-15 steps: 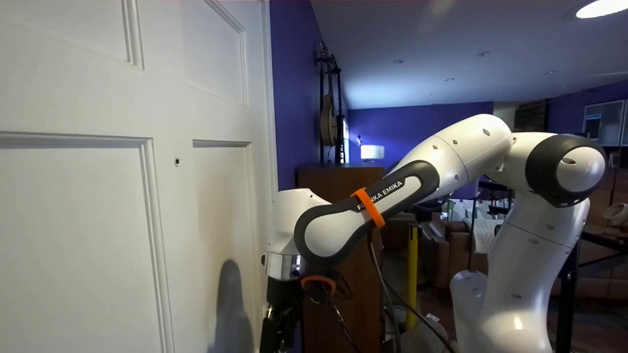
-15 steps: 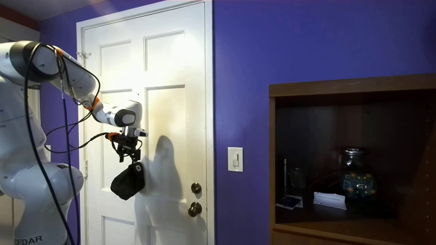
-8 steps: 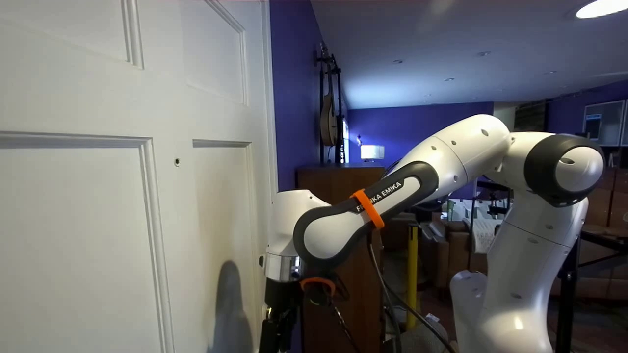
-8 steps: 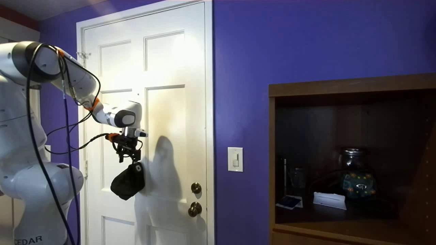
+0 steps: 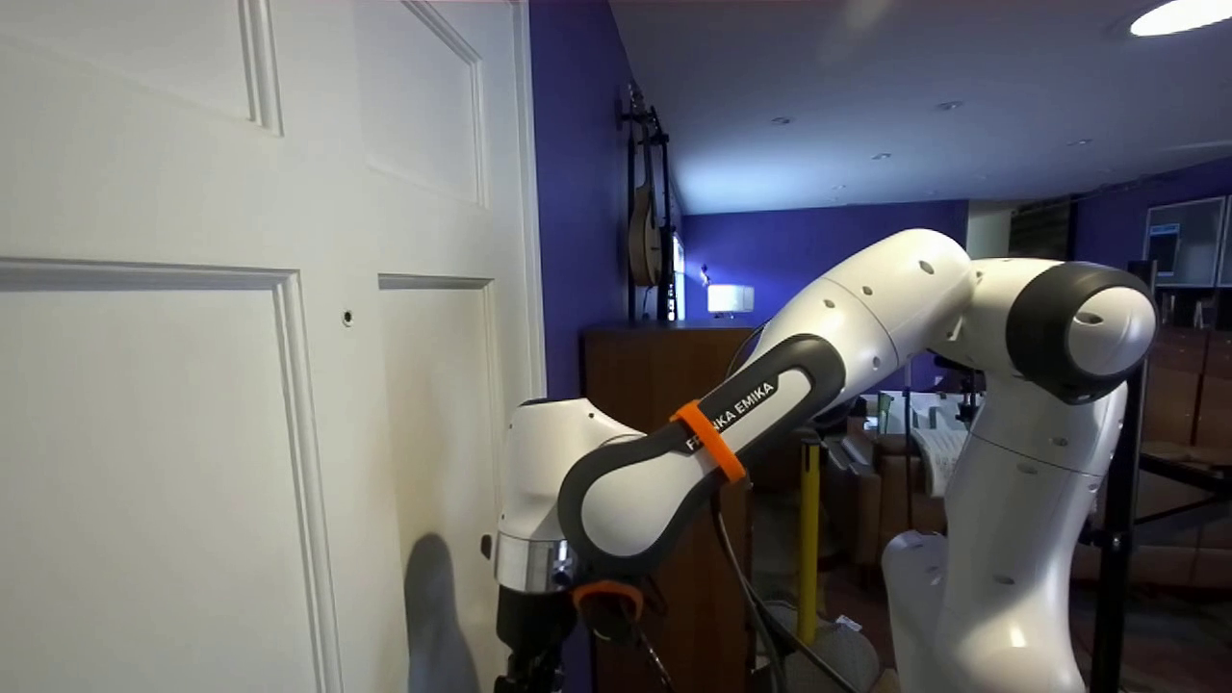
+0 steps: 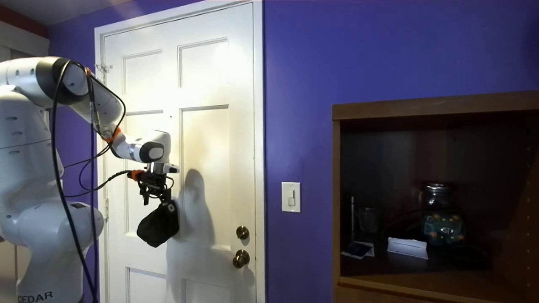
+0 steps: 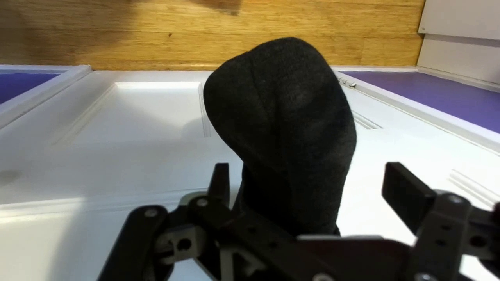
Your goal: Move the beanie from the hook on the door to the top of the shelf
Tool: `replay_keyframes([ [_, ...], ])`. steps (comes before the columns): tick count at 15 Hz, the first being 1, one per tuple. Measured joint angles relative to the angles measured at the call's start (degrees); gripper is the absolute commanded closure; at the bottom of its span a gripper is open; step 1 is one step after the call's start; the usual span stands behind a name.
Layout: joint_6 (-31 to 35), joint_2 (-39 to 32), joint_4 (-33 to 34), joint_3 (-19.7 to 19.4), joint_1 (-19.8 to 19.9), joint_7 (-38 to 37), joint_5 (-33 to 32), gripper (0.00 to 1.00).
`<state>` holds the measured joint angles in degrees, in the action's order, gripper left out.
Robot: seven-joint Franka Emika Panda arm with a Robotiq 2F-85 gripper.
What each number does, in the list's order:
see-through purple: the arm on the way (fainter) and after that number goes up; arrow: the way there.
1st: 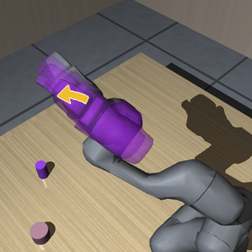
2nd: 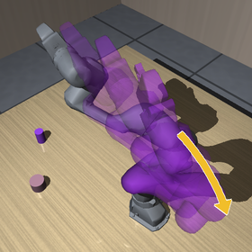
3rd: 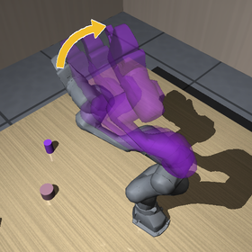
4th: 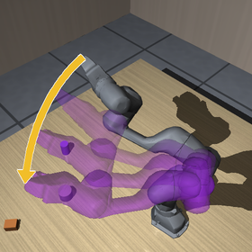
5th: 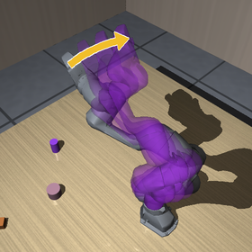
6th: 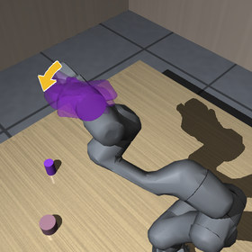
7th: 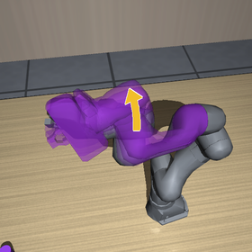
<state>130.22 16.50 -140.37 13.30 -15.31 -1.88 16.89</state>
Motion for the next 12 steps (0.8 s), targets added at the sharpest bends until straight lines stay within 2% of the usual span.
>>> replay_keyframes([
  [1, 0.48, -0.69, 0.29, 0.36, 0.00, -0.02, -0.37, 0.03],
  [2, 0.81, -1.36, 0.61, 0.64, 0.00, -0.09, -0.89, 0.26],
  [4, 1.27, -2.71, 1.38, 1.08, 0.01, -0.35, -2.45, 0.31],
  [12, 2.07, -6.75, 4.09, 1.79, 0.01, -0.37, -6.48, 0.88],
])
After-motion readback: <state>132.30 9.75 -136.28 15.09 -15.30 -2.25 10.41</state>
